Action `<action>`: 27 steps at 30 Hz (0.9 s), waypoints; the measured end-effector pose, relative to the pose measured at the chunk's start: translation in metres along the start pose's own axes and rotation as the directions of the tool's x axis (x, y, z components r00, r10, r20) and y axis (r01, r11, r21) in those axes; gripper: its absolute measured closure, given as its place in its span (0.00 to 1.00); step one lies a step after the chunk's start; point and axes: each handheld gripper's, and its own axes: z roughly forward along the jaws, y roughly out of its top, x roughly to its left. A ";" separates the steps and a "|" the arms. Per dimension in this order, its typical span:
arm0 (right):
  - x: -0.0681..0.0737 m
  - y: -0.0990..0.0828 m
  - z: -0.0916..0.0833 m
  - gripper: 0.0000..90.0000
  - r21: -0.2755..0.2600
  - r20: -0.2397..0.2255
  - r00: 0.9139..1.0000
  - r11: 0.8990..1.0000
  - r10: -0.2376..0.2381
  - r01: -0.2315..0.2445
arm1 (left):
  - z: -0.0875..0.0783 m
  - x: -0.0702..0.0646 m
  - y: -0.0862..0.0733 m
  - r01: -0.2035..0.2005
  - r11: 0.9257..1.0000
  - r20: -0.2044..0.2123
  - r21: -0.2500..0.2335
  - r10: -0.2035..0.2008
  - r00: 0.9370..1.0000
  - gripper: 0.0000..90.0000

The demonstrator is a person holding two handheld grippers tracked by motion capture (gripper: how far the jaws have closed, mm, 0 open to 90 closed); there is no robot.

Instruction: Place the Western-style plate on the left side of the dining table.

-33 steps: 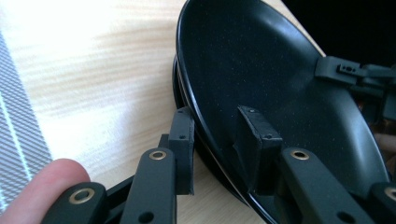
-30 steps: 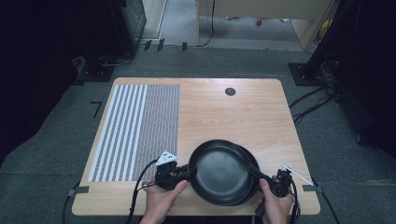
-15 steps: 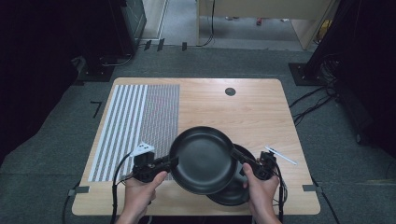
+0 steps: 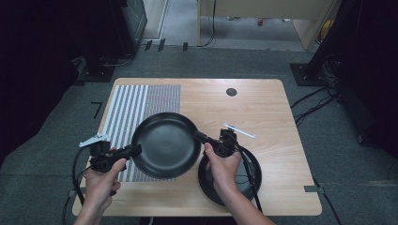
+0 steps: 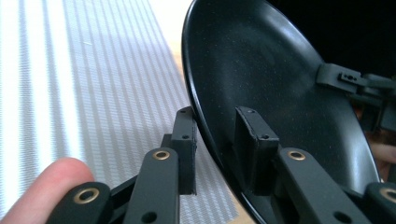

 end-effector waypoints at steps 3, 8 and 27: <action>0.014 -0.001 0.019 0.95 0.008 -0.004 1.000 1.000 -0.021 0.021 | -0.009 0.017 0.005 0.024 1.000 -0.013 -0.017 -0.024 1.000 0.80; 0.026 -0.001 0.051 0.95 0.038 -0.013 1.000 0.999 -0.006 0.007 | -0.019 0.039 0.013 0.039 0.999 -0.049 -0.026 -0.040 0.998 0.80; 0.022 0.010 0.143 0.95 0.086 0.059 0.998 0.996 0.012 -0.017 | 0.018 0.112 0.041 0.158 0.987 -0.120 0.017 -0.155 0.981 0.79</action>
